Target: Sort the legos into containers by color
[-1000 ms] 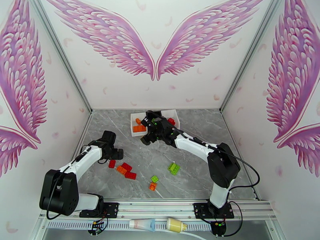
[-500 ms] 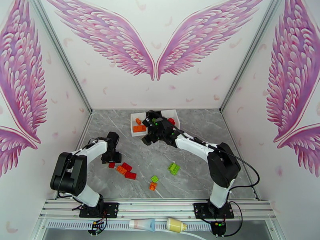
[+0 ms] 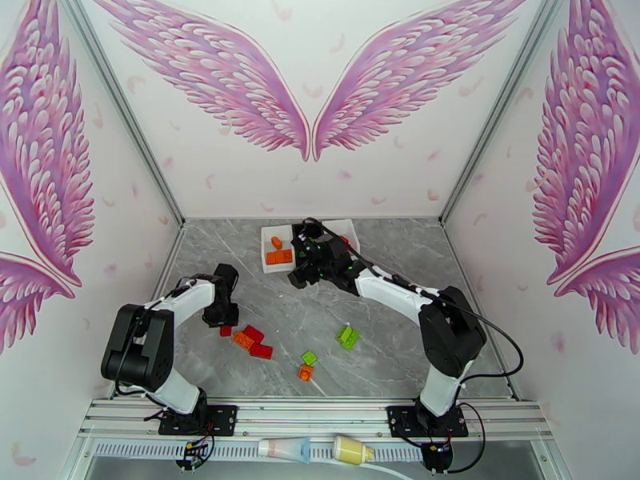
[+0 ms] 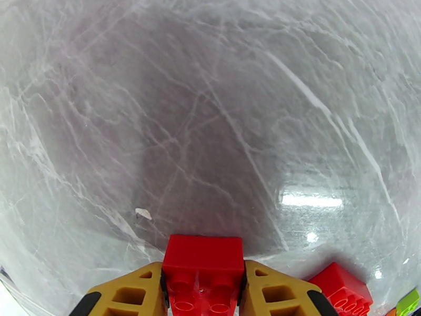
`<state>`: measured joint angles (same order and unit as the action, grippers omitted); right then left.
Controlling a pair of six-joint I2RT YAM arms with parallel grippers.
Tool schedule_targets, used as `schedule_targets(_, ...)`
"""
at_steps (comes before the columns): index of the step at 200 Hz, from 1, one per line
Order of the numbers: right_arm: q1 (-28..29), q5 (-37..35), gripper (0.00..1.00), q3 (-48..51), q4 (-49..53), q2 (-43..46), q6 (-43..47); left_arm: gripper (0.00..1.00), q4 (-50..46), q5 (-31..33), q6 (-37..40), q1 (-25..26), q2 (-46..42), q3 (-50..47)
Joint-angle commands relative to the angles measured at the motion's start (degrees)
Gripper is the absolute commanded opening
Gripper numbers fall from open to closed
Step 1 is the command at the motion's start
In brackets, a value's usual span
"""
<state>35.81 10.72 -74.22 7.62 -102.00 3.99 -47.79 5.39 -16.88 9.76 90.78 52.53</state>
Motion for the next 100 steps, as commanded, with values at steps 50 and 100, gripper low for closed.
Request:
schedule_targets(50, -3.6, 0.7, 0.90, 7.6, -8.1, 8.3, -6.6, 0.35, 18.2, -6.2, -3.4, 4.2, -9.9, 1.0)
schedule_targets(100, -6.0, -1.0, 0.91, 12.9, -10.5, 13.6, -9.5, 0.35, 34.5, -4.3, -3.7, 12.8, -6.8, 6.0)
